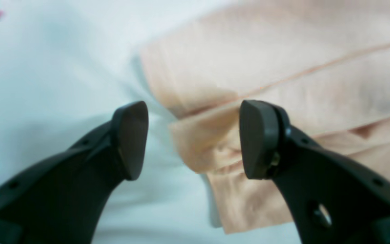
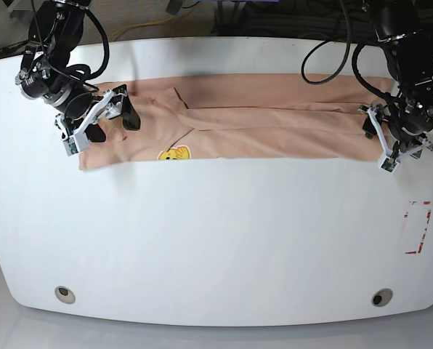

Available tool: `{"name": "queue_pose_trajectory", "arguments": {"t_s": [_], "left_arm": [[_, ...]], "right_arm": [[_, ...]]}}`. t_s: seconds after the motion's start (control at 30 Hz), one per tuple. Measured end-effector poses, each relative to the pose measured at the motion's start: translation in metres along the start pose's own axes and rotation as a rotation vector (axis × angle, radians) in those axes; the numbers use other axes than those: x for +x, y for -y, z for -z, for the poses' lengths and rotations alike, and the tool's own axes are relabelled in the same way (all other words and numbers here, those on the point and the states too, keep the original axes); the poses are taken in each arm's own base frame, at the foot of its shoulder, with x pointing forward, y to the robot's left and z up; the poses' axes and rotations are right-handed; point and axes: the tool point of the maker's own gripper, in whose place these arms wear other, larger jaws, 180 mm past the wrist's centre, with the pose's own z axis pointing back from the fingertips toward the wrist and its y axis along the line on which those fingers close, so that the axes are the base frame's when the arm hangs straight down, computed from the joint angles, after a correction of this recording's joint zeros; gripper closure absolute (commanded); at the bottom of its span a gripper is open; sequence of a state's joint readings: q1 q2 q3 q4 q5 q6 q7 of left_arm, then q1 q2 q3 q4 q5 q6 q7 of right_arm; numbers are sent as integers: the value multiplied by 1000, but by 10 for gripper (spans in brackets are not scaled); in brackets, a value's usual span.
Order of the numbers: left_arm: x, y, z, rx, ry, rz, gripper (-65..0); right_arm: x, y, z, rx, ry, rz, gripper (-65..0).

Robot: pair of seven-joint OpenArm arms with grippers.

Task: Fold the T-shirt properly
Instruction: 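Lay the folded hem down and release it with both grippers, then move the left gripper inward along the folded shirt toward the right gripper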

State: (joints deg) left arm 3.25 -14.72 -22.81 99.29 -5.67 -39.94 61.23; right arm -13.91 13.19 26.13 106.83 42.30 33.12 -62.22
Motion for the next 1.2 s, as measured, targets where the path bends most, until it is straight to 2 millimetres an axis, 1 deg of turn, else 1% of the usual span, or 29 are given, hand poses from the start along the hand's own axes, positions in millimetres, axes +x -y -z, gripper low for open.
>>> {"name": "queue_pose_trajectory", "arguments": {"t_s": [0.1,0.13,0.2,0.3,0.37,0.43,0.5,0.7,0.8,0.9,0.97,1.03,1.2], "left_arm": [[13,-4,-7,7,54,-19,-394],[17,-6,-10,8,74,-29,-407],[21,-9,-13,1,106,-56,-456],[20,-11,-18,-19,143,-112,-497],[16,-18,-23,-25,164,-166,-501],[3,-27,-27,-19,143,-222,-501],[-7,-27,-25,-41,127,-264,-501],[-37,-17,-8,-110,73,-364,-501],[-53,-7,1,-146,30,-395,-501],[-59,-3,7,-163,20,-417,-501],[-57,-2,12,-172,50,-441,-501],[-61,1,18,-189,50,-467,-501],[-63,0,24,-208,72,-510,-500]], "right_arm": [[-21,-3,16,39,-63,52,-544],[-27,-6,22,56,-83,64,-544],[-39,-11,30,83,-115,83,-544],[-49,-14,38,101,-148,95,-544],[-48,-13,41,96,-147,85,-544],[-48,-8,44,69,-157,59,-544],[-49,-7,46,56,-161,38,-544],[-47,-21,55,83,-148,-2,-544],[-47,-21,55,84,-147,-2,-544],[-47,-21,55,84,-147,-1,-544],[-47,-21,55,85,-146,-1,-544],[-47,-21,55,84,-147,-1,-544],[-47,-21,55,84,-147,-1,-544]]}}
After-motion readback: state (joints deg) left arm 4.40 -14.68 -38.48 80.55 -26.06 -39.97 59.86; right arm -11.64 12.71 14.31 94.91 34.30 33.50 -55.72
